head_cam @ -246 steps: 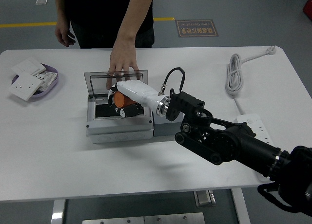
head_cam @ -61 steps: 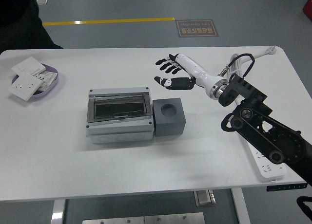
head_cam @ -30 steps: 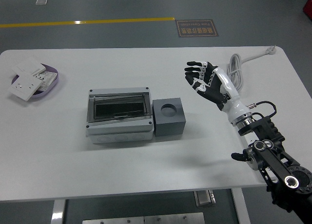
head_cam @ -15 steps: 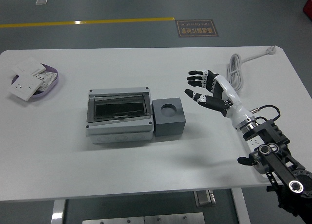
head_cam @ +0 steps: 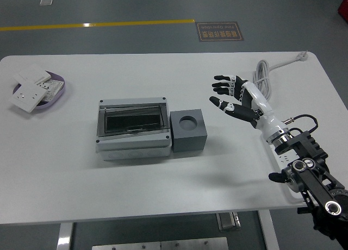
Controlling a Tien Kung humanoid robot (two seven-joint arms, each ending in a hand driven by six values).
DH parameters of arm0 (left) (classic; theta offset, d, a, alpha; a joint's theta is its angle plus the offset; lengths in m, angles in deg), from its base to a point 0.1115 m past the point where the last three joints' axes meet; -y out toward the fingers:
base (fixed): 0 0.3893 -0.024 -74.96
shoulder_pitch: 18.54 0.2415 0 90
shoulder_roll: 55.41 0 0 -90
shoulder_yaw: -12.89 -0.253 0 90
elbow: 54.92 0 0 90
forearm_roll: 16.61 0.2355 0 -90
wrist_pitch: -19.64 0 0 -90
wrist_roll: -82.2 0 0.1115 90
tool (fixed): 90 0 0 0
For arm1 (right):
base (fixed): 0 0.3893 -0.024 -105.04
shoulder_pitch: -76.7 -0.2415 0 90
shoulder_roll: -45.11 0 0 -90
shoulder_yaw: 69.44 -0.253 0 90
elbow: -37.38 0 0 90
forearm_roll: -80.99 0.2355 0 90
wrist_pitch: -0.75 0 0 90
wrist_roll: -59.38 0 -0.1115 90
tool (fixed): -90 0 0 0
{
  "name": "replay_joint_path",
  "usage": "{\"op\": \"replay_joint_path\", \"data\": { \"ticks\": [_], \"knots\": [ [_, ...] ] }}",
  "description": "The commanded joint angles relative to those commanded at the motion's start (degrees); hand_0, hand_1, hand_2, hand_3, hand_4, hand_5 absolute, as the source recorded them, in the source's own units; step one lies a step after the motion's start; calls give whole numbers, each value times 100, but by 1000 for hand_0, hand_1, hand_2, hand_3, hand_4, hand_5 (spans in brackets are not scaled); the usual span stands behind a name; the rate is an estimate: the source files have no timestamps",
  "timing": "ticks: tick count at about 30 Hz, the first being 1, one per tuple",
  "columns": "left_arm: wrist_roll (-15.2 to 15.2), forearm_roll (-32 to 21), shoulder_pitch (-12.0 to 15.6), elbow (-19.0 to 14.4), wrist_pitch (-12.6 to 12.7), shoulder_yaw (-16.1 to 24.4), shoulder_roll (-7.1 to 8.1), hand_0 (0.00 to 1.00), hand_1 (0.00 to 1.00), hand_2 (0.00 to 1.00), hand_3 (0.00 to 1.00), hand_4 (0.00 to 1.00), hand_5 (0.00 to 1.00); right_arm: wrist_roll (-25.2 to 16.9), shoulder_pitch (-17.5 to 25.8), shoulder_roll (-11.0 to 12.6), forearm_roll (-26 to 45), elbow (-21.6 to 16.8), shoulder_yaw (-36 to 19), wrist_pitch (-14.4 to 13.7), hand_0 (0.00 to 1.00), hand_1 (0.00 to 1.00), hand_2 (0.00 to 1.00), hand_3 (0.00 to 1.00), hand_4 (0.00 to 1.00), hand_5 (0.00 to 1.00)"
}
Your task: Pick up the cylinder from the cube,place it in the box,flap close box
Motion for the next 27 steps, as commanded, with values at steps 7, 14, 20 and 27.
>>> {"op": "replay_joint_path", "data": {
  "ticks": [7, 14, 20, 27],
  "knots": [
    [0, -63, 7, 0, 0, -75, 1, 599, 579, 590, 582, 641, 201, -16, 5, 2, 152, 12, -49, -27, 775, 753, 804, 809, 724, 133],
    [-4, -134, 6, 0, 5, -140, 10, 599, 579, 590, 583, 641, 200, -46, 22, 1, 247, 27, -96, -47, 775, 753, 804, 813, 628, 78],
    [6, -152, 2, 0, 5, -162, -8, 599, 579, 589, 582, 641, 203, -45, 1, 4, 265, -6, -114, -63, 777, 754, 800, 803, 626, 106],
    [8, -175, -35, 0, 11, -167, -7, 599, 578, 590, 582, 641, 202, -61, -5, 30, 211, -65, -170, -88, 777, 749, 794, 788, 610, 136]
  ]
}}
